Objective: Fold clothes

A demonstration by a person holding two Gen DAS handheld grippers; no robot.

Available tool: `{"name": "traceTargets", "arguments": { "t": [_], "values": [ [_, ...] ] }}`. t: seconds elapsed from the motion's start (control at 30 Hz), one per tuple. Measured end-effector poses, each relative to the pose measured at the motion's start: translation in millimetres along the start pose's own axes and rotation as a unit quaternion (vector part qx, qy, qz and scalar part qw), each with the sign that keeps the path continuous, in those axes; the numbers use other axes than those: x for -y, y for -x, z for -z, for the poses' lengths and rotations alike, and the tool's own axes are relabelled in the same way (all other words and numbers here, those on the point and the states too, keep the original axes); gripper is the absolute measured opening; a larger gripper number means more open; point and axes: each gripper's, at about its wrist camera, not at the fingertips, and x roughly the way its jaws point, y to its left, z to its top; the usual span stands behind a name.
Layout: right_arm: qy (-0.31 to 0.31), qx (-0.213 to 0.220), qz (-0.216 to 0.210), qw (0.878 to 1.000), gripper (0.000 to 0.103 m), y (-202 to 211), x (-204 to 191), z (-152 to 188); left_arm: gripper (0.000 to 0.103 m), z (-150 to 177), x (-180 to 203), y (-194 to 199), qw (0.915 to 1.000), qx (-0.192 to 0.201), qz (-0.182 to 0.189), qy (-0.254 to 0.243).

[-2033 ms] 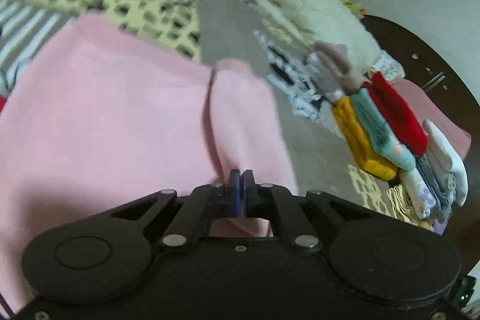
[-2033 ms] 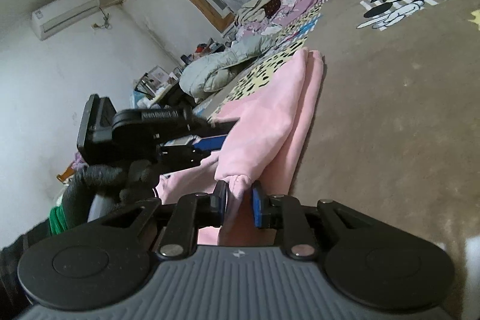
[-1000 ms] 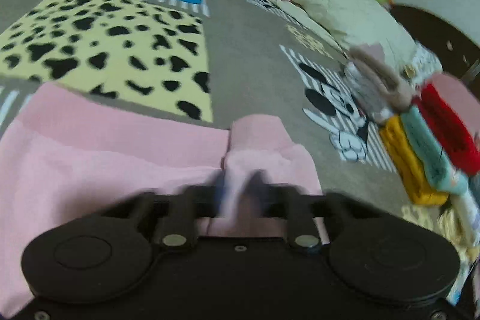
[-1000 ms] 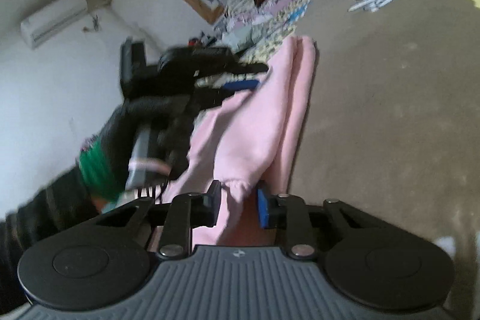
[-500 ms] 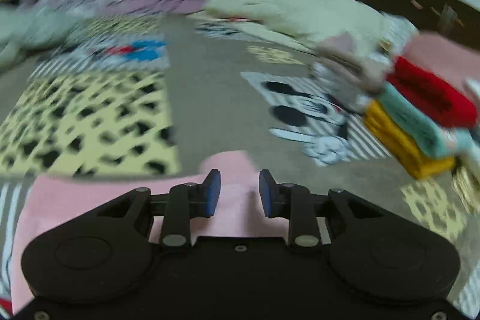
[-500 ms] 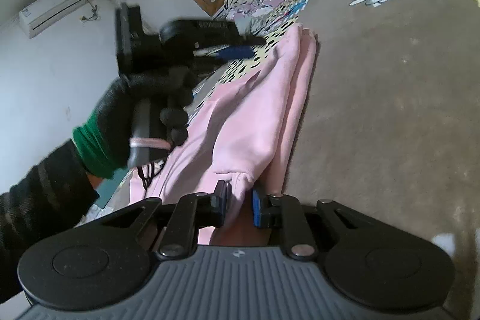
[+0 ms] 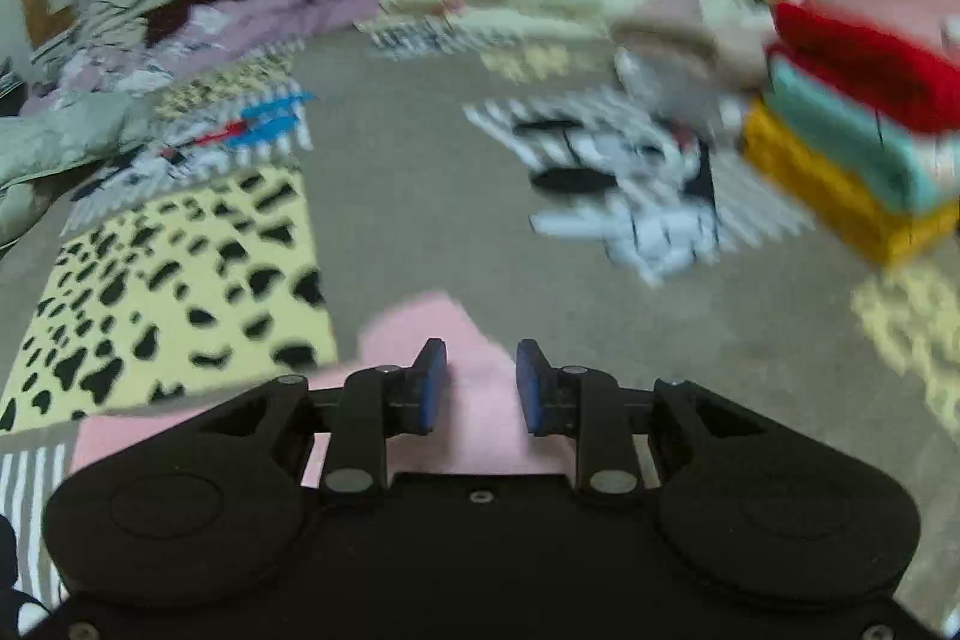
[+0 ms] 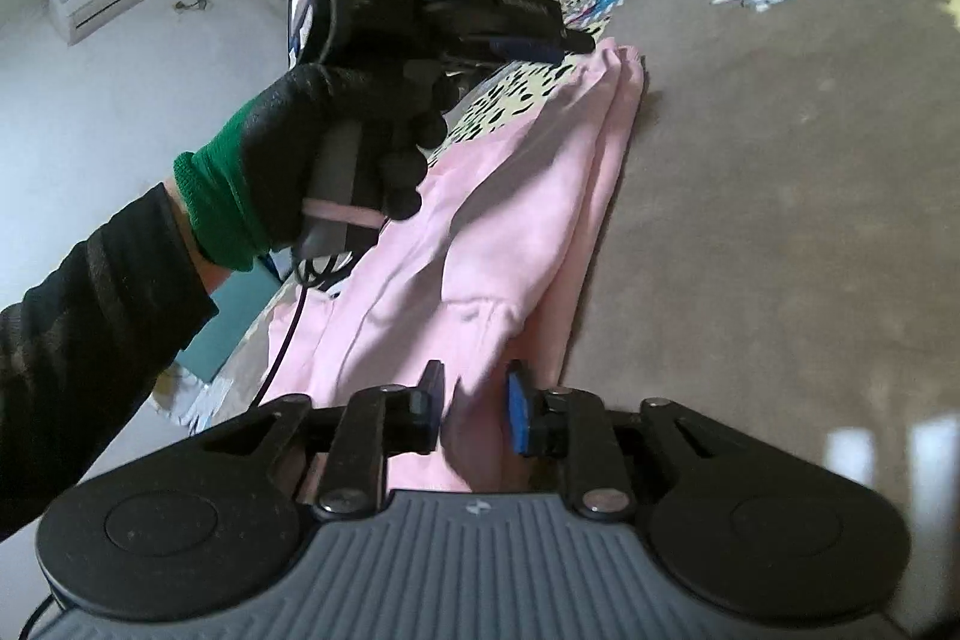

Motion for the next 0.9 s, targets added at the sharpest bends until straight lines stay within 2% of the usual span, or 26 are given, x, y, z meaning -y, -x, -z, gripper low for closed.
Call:
{"name": "traceTargets", "arguments": {
  "t": [0.07,0.1,0.17,0.27,0.33,0.43,0.5,0.57,0.6,0.63,0.77,0.9],
  "values": [
    [0.012,-0.004,0.004,1.000,0.025,10,-2,2,0.026,13,9,-19,0.9986,-0.041,-0.006,-0.034],
    [0.018,-0.005,0.006,1.000,0.027,16,-3,2,0.026,14,7,-13,0.9990,-0.031,-0.004,-0.031],
    [0.040,0.006,0.022,0.999,0.028,28,-6,1,0.026,12,-2,5,0.9999,-0.011,-0.002,0.005],
    [0.071,0.048,0.043,0.995,0.028,39,-14,-3,0.026,24,-12,47,0.9990,0.026,0.006,0.037],
    [0.101,0.071,0.047,0.991,0.028,37,-24,-6,0.026,44,-16,78,0.9979,0.041,0.019,0.046],
    [0.152,0.098,0.047,0.982,0.028,32,-39,-7,0.026,77,-21,105,0.9941,0.045,0.066,0.073],
    [0.180,0.082,0.045,0.979,0.028,13,-48,-6,0.027,100,-19,104,0.9932,0.024,0.082,0.079],
    [0.185,0.014,0.064,0.981,0.028,-16,-47,-4,0.027,118,-13,91,0.9966,0.004,0.064,0.052],
    [0.166,-0.034,0.067,0.983,0.029,-31,-41,1,0.027,120,-12,94,0.9966,0.016,0.067,0.046],
    [0.164,-0.019,0.060,0.985,0.030,-31,-42,5,0.027,116,-13,98,0.9964,0.014,0.066,0.052],
    [0.194,-0.014,0.061,0.979,0.030,-16,-55,6,0.027,104,-2,126,0.9950,0.049,0.082,0.028],
    [0.222,-0.001,0.070,0.972,0.030,16,-67,13,0.027,108,11,124,0.9932,0.039,0.109,0.012]
  ]
}}
